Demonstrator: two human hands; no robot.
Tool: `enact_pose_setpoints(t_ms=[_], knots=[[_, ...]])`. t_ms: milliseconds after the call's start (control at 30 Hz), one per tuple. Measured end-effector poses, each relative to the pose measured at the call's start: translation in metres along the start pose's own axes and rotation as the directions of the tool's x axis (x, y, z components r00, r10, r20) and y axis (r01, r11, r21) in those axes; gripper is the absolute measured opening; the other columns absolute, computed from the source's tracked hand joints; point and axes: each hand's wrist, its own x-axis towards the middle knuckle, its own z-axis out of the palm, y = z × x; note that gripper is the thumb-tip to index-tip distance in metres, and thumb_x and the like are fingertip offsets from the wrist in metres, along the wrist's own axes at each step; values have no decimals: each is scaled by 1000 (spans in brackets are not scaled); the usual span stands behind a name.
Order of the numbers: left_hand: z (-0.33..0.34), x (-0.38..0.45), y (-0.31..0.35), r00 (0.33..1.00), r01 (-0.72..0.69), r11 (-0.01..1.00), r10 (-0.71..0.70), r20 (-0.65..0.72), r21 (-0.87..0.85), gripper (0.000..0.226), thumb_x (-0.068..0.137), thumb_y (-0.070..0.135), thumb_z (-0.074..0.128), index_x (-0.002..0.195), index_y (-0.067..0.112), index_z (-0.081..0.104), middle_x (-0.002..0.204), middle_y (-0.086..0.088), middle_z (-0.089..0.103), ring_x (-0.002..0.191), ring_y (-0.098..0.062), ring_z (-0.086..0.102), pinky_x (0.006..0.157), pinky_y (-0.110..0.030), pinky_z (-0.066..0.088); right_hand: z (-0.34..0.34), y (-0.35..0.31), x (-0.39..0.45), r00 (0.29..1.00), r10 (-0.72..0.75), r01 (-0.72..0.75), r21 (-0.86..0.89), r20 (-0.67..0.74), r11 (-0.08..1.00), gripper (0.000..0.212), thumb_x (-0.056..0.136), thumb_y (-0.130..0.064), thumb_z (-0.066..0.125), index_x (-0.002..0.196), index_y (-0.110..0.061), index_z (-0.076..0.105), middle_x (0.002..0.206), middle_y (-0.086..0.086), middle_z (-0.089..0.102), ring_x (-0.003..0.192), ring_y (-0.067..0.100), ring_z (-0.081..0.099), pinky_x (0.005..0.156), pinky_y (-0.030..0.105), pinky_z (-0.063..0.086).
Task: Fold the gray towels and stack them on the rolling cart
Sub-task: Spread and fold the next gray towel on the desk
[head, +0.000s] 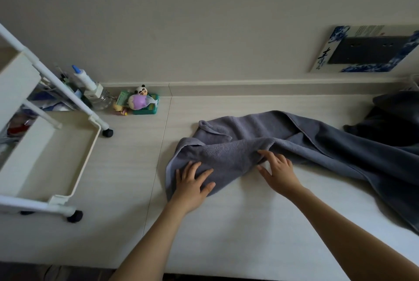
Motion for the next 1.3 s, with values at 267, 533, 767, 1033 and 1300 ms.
enact_pose_setpoints(t_ms=[267,533,767,1033,1300], knots=[[-20,-17,5,995,-2,982,20,-96,187,68,79,70,14,95,27,64,117,1,47,118,-26,38,105,-45,25,2,-10,-33,948,-203,204,-21,-245,979,33,90,-41,44,95,-19,67,85,-6,70,87,23,62,82,34,43],[1,8,72,932,-352,931,340,-124,-92,71,84,59,23,143,21,36,149,-8,34,139,-26,28,114,-37,18,-4,-11,-56,979,-86,102,81,-182,991,43,90,-49,39,86,-20,71,84,-4,71,86,19,62,79,28,42],[4,17,80,984,-140,974,117,134,176,58,94,57,26,146,31,22,152,-5,18,143,-27,5,114,-55,1,-7,33,-80,886,182,-204,-7,-427,979,45,86,-31,60,130,-23,54,124,7,59,111,36,51,93,44,40],[7,26,112,978,-165,982,151,141,96,62,93,59,24,148,34,11,156,2,11,145,-21,-1,111,-61,-5,-12,79,-73,883,403,-430,-71,-242,900,34,91,-42,50,122,-30,57,132,-2,51,129,27,34,106,38,17],[-13,25,57,988,108,994,-111,109,31,51,93,61,21,135,38,38,140,0,30,138,-24,20,112,-57,7,14,29,-56,931,249,-214,153,-268,965,22,75,-37,61,80,-20,73,93,0,64,101,25,55,84,24,15]])
